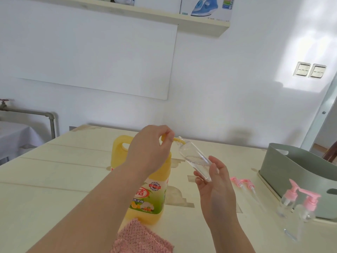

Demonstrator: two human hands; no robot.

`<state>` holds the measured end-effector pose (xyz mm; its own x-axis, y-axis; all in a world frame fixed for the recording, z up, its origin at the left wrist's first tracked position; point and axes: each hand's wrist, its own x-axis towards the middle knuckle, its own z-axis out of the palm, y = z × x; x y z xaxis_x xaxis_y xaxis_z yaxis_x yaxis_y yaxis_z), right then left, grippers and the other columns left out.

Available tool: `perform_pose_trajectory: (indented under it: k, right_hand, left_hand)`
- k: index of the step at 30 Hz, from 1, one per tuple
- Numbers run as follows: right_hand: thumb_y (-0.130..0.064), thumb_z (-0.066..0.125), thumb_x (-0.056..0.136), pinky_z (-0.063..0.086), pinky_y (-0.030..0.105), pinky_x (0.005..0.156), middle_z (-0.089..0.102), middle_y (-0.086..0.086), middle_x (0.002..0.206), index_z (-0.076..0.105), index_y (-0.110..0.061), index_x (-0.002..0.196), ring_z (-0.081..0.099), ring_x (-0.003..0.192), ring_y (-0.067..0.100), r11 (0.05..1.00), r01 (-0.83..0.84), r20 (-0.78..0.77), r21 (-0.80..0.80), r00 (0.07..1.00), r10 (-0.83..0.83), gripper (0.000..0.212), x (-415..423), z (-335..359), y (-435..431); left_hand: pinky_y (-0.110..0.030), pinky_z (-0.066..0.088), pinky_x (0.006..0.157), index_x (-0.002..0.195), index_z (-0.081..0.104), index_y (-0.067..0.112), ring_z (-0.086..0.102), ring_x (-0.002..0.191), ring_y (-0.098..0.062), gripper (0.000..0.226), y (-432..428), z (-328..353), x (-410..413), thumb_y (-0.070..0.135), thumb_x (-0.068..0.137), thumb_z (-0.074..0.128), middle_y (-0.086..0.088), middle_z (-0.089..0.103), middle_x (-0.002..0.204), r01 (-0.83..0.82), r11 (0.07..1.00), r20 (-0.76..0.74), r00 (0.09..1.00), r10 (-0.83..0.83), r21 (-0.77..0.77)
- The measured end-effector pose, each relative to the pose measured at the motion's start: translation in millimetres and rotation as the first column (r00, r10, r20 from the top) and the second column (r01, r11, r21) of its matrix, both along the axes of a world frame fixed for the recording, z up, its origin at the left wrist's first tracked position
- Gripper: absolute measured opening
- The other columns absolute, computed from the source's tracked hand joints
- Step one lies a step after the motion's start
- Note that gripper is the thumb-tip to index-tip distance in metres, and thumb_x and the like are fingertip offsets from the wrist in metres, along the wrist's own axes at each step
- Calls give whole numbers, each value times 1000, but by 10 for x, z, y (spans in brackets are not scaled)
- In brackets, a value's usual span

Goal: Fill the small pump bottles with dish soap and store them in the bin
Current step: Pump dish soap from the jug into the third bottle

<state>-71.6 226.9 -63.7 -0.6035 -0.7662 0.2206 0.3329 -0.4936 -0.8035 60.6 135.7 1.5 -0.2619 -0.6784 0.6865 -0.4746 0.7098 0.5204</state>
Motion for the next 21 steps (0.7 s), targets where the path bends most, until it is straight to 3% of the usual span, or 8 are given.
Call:
perform_pose_trajectory:
  k: [2,4,5,8,13,21]
  right_hand:
    - [-38,62,83,49,24,71,60,12,123,60,-22,110,59,92,23,1000,26,4,-13,1000,-26,32,21,-14,-7]
    - [-55,82,58,51,23,71,61,10,120,61,-22,109,62,93,22,999,40,10,-20,999,-40,64,19,-49,-24]
    - [-56,85,52,51,23,72,61,9,119,62,-22,109,62,92,21,999,40,12,-26,999,-40,70,8,-75,-29]
    - [-33,64,77,48,26,79,56,12,121,58,-20,112,59,96,22,997,2,15,-74,1000,-1,38,-40,-140,-39]
    - [-15,56,80,54,23,80,56,7,116,59,-22,107,61,93,19,992,-23,28,-122,999,27,28,-52,-174,-63]
    - [-27,52,90,51,30,79,66,-7,90,59,-18,87,59,86,22,996,36,93,-78,995,-28,11,-25,-47,-34]
  left_hand:
    - [-23,40,76,96,68,32,52,76,-3,22,15,-44,-4,38,95,46,18,65,96,25,999,-68,997,-23,26]
    - [-21,37,89,97,70,29,46,77,-3,23,28,-111,-15,38,95,49,19,66,92,29,1000,-139,990,-30,-7]
    - [-19,31,95,97,71,27,44,81,-2,25,27,-152,-23,39,95,49,17,68,91,20,999,-155,988,-26,-40]
    - [-13,19,96,92,72,26,45,91,-4,33,-7,-199,-40,42,90,44,12,71,87,-16,992,-157,988,-4,-128]
    - [-17,16,104,91,70,32,54,75,-3,36,-41,-308,-55,47,90,38,13,69,80,-50,992,-134,990,35,-115]
    - [-20,18,105,95,69,31,53,88,-3,33,50,-207,-25,45,89,40,17,67,90,-37,998,-103,994,32,-42]
